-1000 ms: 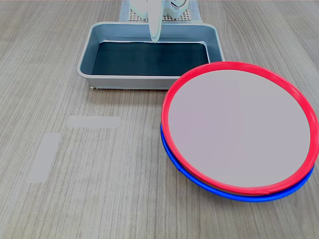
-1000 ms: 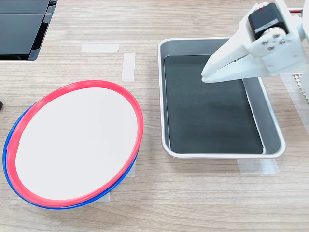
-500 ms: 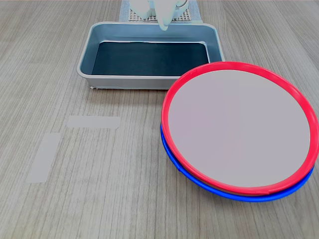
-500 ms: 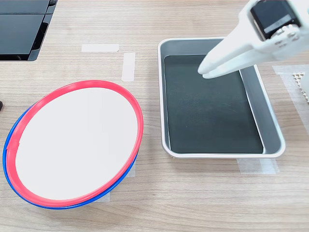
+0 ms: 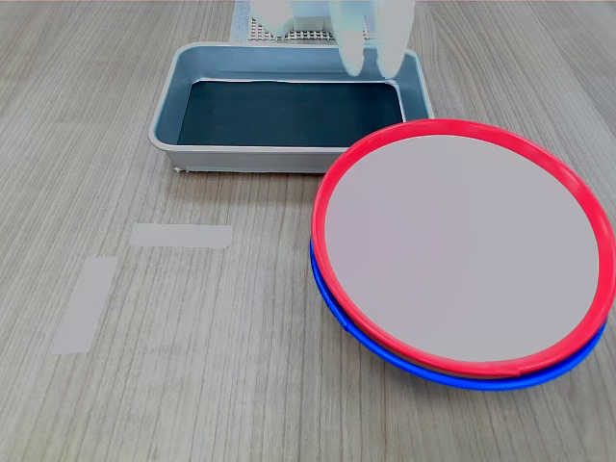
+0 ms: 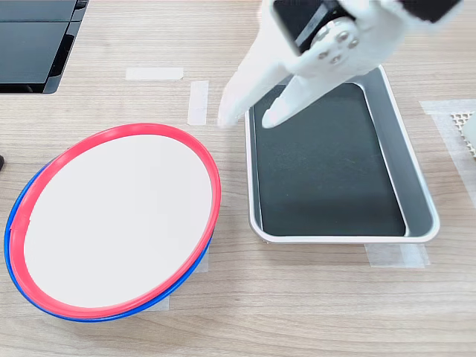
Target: Lift the stacked dish and set it down on the table.
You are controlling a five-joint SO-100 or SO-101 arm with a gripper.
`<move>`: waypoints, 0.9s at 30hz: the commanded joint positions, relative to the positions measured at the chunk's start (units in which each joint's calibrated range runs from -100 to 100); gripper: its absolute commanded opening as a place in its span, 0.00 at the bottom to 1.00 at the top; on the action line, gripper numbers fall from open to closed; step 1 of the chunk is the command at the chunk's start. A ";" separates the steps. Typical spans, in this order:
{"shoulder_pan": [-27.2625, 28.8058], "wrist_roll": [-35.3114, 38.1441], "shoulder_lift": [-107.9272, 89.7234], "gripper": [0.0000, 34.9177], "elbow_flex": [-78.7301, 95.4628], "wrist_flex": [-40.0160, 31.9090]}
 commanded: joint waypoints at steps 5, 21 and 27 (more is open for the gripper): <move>-3.45 -1.03 12.23 0.56 -13.04 0.36; -6.46 -0.29 26.22 0.52 -19.86 -7.15; -6.08 0.15 29.20 0.45 -20.78 -9.79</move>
